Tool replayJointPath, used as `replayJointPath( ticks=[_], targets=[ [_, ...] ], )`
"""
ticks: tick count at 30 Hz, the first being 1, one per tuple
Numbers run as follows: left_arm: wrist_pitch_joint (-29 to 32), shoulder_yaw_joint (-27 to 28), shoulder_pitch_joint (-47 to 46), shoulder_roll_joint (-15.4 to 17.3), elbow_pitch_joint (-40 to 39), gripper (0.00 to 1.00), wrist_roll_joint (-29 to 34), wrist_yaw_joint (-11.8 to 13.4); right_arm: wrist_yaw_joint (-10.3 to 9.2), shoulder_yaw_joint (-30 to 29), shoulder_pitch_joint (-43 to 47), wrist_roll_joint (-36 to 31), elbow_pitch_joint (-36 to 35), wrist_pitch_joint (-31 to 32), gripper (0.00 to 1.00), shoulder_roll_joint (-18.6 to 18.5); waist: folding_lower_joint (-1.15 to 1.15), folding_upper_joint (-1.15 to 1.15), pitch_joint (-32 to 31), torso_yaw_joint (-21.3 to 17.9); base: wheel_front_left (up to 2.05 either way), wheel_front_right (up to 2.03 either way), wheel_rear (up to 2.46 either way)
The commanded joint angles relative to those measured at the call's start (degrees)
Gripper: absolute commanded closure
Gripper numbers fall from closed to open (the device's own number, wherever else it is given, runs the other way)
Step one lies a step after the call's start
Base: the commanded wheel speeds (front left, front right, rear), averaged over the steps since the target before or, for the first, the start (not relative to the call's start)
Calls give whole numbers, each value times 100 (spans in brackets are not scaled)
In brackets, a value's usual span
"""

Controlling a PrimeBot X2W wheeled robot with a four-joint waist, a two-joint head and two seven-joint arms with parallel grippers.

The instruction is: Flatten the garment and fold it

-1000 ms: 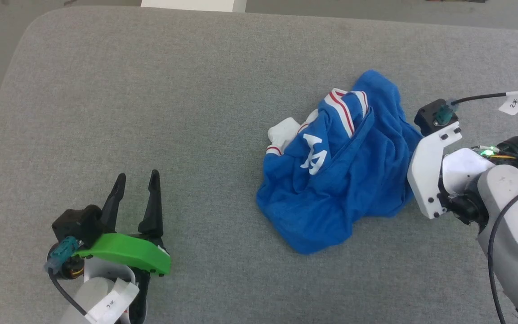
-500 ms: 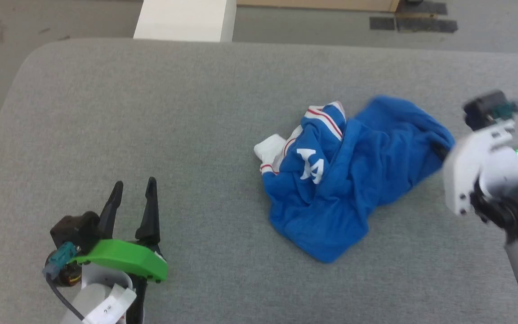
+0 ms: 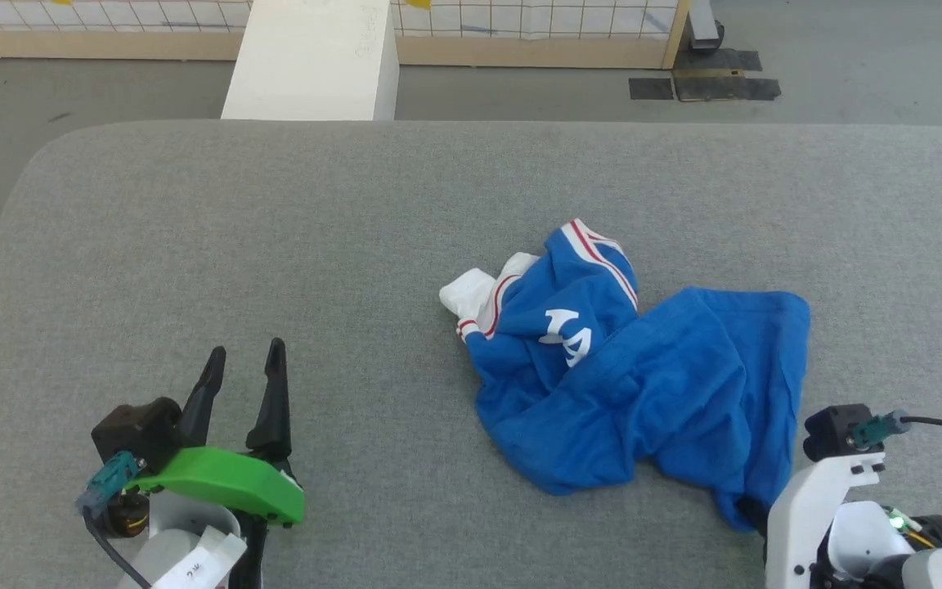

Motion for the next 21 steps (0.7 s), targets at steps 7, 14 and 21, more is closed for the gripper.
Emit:
replayJointPath(
  ticks=[7,14,21],
  targets=[
    [8,-1,88,6,53,0,-82,33,-8,-312,-52,199,-346,-612,0,106,0,0,-82,8,0,0,0],
    [24,-7,142,35,69,0,-112,52,-8,-1464,-363,-460,-712,-2173,0,502,0,0,-206,-11,0,0,0],
    [39,-57,164,8,66,0,-139,64,-8,-1773,-306,-675,-579,-3012,0,687,0,0,-245,-5,0,0,0]
  ],
)
